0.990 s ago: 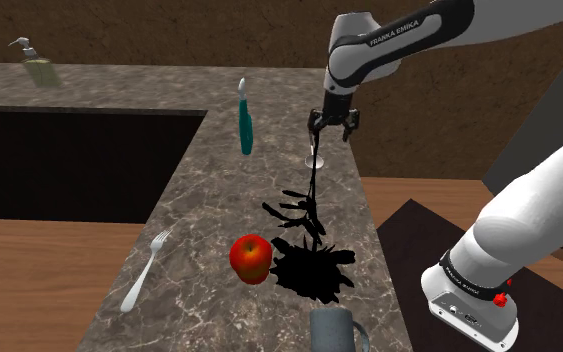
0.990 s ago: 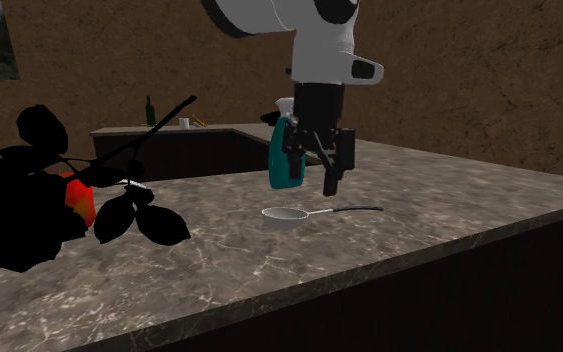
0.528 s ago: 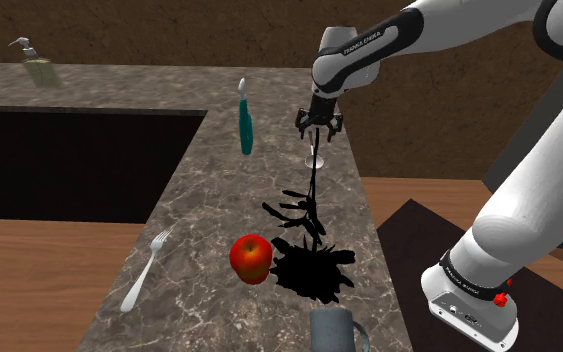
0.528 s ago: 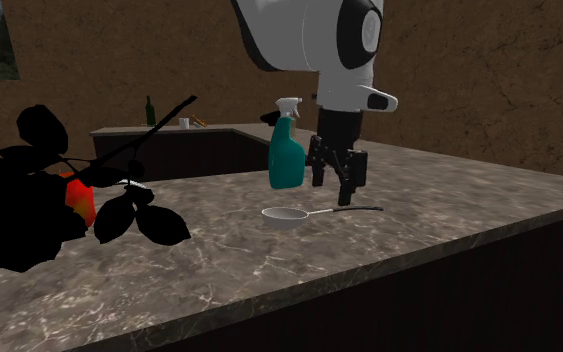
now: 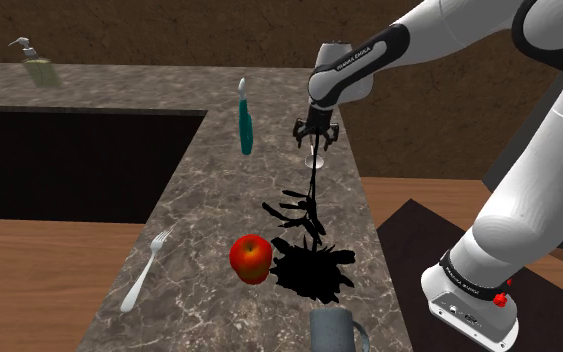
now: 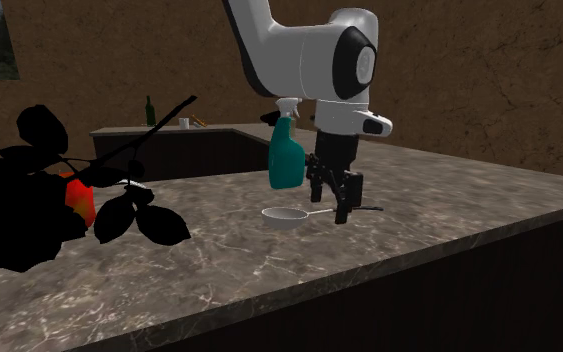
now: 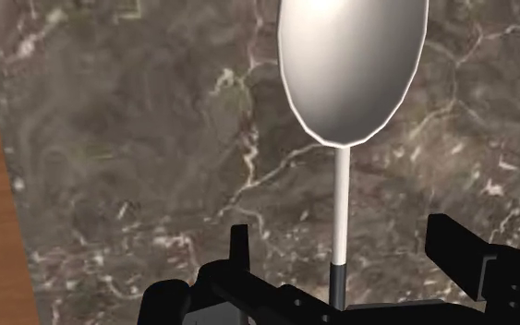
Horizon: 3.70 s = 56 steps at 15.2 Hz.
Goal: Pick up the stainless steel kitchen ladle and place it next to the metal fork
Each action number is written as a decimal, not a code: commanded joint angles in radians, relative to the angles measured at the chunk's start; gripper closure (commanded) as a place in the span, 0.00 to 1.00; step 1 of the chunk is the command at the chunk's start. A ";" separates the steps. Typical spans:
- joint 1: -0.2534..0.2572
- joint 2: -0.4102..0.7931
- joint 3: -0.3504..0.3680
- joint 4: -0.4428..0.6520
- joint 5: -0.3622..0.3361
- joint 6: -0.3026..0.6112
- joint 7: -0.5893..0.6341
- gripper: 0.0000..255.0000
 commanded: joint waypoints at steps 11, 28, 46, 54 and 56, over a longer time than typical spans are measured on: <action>0.000 0.004 0.000 0.000 0.000 0.005 0.000 1.00; -0.002 -0.082 -0.002 0.069 -0.007 -0.149 0.015 1.00; 0.100 -0.157 0.110 0.101 -0.014 -0.235 0.243 1.00; 0.192 -0.117 0.214 0.145 -0.037 -0.224 0.450 1.00; 0.215 -0.098 0.239 0.167 -0.049 -0.224 0.503 1.00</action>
